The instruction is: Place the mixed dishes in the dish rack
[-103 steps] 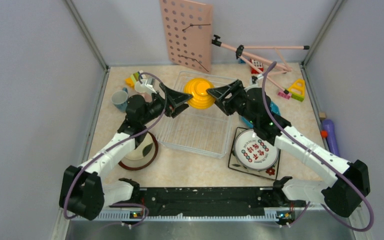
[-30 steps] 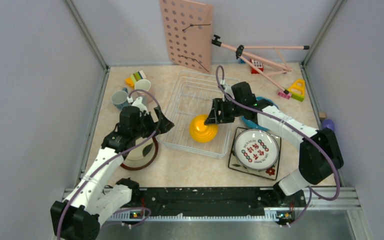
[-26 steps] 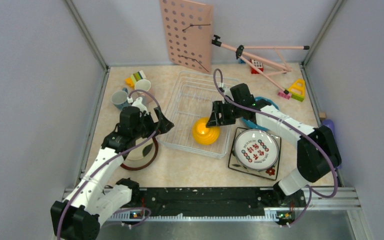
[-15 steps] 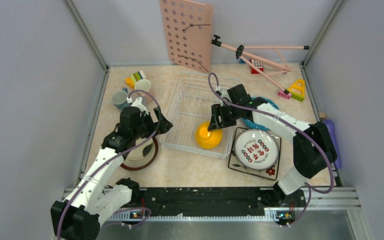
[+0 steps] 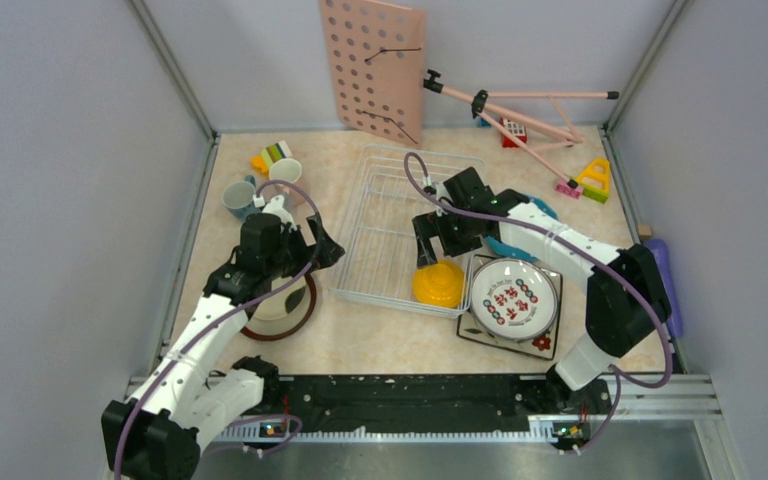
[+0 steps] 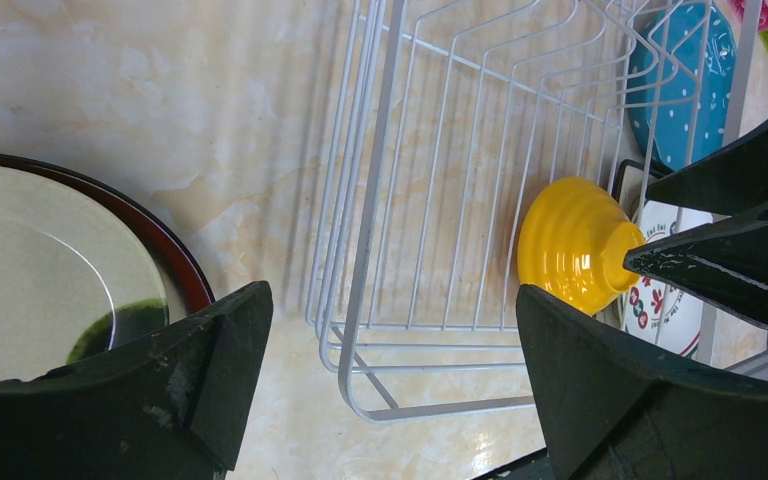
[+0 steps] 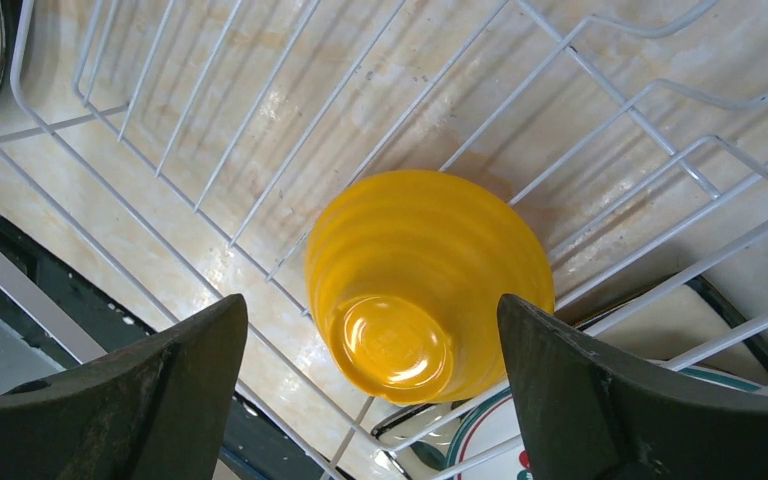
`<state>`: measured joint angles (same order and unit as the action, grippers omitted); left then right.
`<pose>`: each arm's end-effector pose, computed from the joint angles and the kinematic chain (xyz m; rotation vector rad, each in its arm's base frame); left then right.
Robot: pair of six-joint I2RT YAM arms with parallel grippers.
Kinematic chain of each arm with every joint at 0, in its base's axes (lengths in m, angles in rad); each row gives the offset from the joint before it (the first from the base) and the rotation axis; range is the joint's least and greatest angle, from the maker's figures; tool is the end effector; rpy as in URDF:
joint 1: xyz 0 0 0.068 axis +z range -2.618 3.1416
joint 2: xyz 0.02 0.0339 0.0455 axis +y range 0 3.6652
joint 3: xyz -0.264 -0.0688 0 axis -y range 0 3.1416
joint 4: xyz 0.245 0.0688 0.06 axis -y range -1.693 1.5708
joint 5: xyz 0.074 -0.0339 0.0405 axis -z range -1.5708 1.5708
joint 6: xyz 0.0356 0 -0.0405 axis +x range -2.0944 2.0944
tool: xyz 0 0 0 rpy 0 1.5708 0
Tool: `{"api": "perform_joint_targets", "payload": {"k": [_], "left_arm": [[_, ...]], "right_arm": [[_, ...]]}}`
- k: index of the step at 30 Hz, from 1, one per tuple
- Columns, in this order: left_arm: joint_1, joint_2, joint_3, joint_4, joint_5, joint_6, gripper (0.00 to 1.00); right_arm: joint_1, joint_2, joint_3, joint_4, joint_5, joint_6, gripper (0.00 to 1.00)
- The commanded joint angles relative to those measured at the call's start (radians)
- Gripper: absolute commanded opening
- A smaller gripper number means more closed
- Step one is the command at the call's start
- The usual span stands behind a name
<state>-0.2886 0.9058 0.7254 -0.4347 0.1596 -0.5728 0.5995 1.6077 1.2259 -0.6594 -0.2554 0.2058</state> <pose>0.1882 -0.0618 0.2733 -0.2267 2.2434 -0.6508 0.2709 0.1960 0.2481 -0.6178 2.6192 0.6035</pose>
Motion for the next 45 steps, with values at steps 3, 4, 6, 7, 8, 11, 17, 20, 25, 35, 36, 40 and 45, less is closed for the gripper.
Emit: {"api": "perform_joint_targets", "payload": {"k": [3,4,6,7,8,11,17,20,25,35,36,40,45], "left_arm": [[0.005,-0.006,0.017,0.011,-0.002,0.024,0.96],[0.005,-0.009,0.018,0.012,-0.001,0.027,0.96],[0.005,-0.011,0.02,0.011,0.0,0.029,0.96],[0.005,-0.011,0.021,0.011,0.0,0.03,0.96],[0.005,-0.013,0.021,0.011,0.001,0.029,0.96],[0.005,-0.013,0.022,0.01,-0.003,0.032,0.96],[0.005,-0.007,0.022,0.006,-0.043,0.048,0.96],[0.004,0.011,0.021,0.0,-0.044,0.063,0.96],[0.002,0.04,0.026,-0.008,-0.03,0.077,0.96],[-0.014,0.002,0.042,-0.023,-0.046,0.08,0.96],[-0.014,-0.002,0.045,-0.027,-0.038,0.08,0.95],[-0.014,-0.026,0.055,-0.037,0.001,0.079,0.95],[-0.014,-0.05,0.056,-0.03,0.028,0.083,0.95]], "right_arm": [[0.004,-0.034,0.03,0.05,0.007,0.032,0.88],[0.003,-0.052,0.026,0.065,0.008,0.038,0.88],[0.004,-0.09,0.018,0.097,0.003,0.042,0.88],[0.004,-0.118,0.015,0.113,0.006,0.044,0.88],[0.004,-0.137,0.011,0.126,0.015,0.048,0.88],[0.003,-0.212,-0.007,0.158,0.086,0.068,0.88],[0.0,-0.355,-0.048,0.116,0.436,0.19,0.99],[-0.018,-0.388,-0.035,0.029,0.551,0.218,0.99],[-0.291,-0.426,-0.121,-0.033,0.36,0.206,0.98],[-0.528,-0.55,-0.323,0.093,0.347,0.247,0.97],[-0.529,-0.544,-0.32,0.09,0.349,0.244,0.97],[-0.529,-0.54,-0.328,0.098,0.351,0.255,0.97],[-0.626,-0.571,-0.419,0.186,0.18,0.319,0.95]]}}
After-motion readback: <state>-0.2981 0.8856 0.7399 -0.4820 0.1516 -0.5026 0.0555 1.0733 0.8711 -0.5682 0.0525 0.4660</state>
